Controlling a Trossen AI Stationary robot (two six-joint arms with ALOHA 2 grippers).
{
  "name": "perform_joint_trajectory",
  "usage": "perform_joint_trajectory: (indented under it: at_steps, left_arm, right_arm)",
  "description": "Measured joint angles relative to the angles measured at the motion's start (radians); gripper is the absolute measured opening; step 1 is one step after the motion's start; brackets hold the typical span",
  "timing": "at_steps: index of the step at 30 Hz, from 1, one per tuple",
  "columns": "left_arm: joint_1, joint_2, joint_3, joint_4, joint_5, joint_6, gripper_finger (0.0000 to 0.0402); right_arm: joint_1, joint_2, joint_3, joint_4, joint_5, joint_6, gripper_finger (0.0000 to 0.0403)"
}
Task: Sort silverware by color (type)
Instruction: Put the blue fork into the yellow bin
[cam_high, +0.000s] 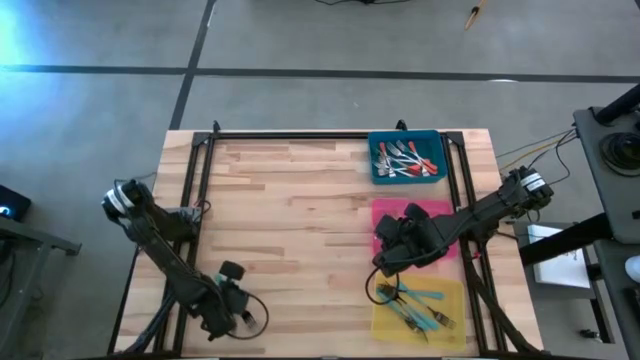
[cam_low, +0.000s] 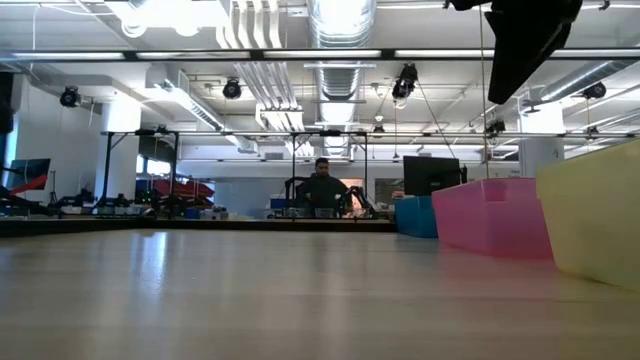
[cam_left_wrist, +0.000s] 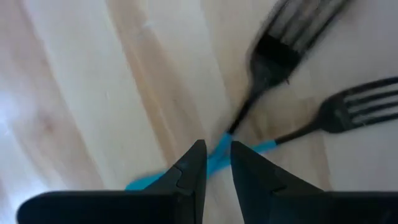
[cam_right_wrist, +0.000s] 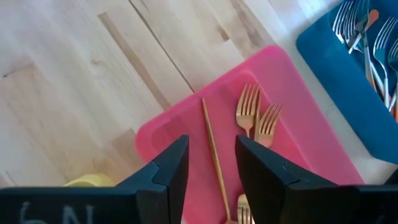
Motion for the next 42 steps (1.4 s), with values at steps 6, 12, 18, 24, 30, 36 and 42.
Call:
perform_joint_trajectory:
  at_steps: [6,12,18,24,30,36,42]
  left_arm:
    - [0.000,0.113,0.061,-0.010,-0.006,0.096,0.0057]
    - [0.001,0.190,0.108,-0.059,-0.001,0.150,0.0055]
    - [0.006,0.186,0.108,-0.062,0.014,0.024,0.0007]
    - [0.012,0.164,0.147,-0.093,0.016,-0.011,0.0002]
    - [0.034,0.146,0.219,-0.161,-0.009,-0.011,0.0001]
    - [0.070,0.132,0.300,-0.166,-0.071,0.032,0.0001]
    - [0.107,0.131,0.404,-0.157,-0.390,0.037,0.0000]
  right_arm:
    - [0.000,0.000,0.000,-0.001,0.000,-0.002,0.0124]
    - [0.000,0.000,0.000,-0.001,0.004,-0.003,0.0116]
    - [0.000,0.000,0.000,0.000,0.004,-0.003,0.0119]
    - [0.000,0.000,0.000,0.000,0.000,-0.004,0.0112]
    - [0.000,0.000,0.010,0.000,-0.001,-0.019,0.0110]
    - [0.000,0.000,0.039,0.007,0.000,-0.029,0.0109]
    - [0.045,0.000,-0.003,0.167,0.126,-0.056,0.0107]
